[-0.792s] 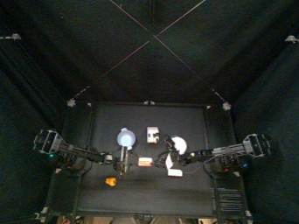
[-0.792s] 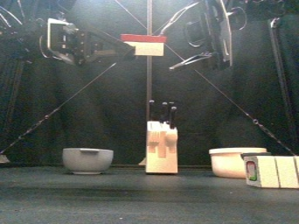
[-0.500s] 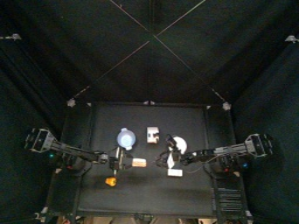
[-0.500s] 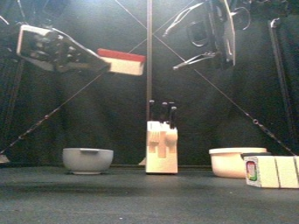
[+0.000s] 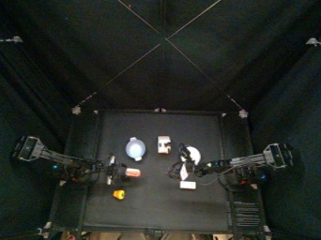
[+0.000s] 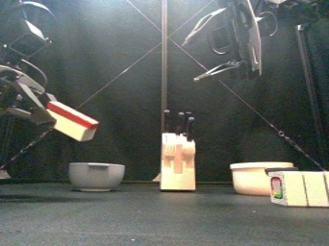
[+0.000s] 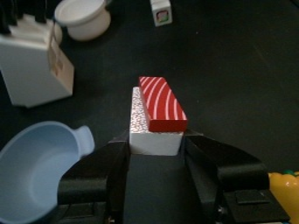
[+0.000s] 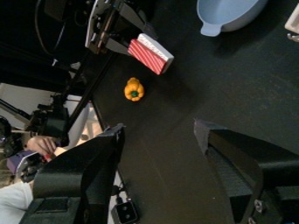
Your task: Put salmon sushi below bowl
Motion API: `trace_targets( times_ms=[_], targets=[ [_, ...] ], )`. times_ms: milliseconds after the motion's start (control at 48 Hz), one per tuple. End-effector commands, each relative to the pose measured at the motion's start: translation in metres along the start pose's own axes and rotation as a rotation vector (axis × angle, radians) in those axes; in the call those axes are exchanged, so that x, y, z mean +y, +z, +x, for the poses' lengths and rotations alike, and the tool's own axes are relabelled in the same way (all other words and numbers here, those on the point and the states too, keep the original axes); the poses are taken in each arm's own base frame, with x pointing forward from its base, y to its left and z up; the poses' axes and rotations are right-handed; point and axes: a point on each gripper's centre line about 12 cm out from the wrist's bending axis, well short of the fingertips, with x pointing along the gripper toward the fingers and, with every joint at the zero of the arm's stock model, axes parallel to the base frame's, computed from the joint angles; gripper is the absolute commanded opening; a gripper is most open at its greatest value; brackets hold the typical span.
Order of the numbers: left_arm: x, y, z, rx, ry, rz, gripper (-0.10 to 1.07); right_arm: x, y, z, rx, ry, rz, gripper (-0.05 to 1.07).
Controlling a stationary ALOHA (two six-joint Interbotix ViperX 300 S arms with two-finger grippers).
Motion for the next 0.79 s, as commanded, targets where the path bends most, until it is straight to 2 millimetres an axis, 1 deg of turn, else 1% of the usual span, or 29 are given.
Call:
trace_targets(
  times_ms=[0, 146, 333, 542, 667, 729, 771],
  targets=[
    [0.002, -0.002, 0.000, 0.032, 0.012, -0.089, 0.62, 0.005, 0.006, -0.004, -0.016, 0.018, 0.006, 0.94],
    [-0.004, -0.014, 0.000, 0.118, -0.024, -0.135, 0.62, 0.004, 0.006, -0.004, -0.017, 0.017, 0.012, 0.94],
    [-0.006, -0.018, 0.002, 0.160, -0.033, -0.174, 0.62, 0.004, 0.007, -0.004, -0.018, 0.016, 0.012, 0.94],
    [-0.002, -0.019, 0.006, 0.183, -0.018, -0.188, 0.62, 0.002, 0.008, -0.003, -0.022, 0.008, 0.015, 0.94],
    [0.001, -0.018, 0.014, 0.205, -0.003, -0.191, 0.62, 0.001, 0.009, -0.003, -0.024, 0.005, 0.017, 0.94],
    [0.001, -0.016, 0.022, 0.223, -0.004, -0.182, 0.62, -0.001, 0.010, -0.002, -0.026, 0.001, 0.020, 0.94],
    [0.000, -0.019, 0.026, 0.246, -0.011, -0.172, 0.62, -0.001, 0.010, -0.002, -0.026, 0.002, 0.020, 0.94]
  ],
)
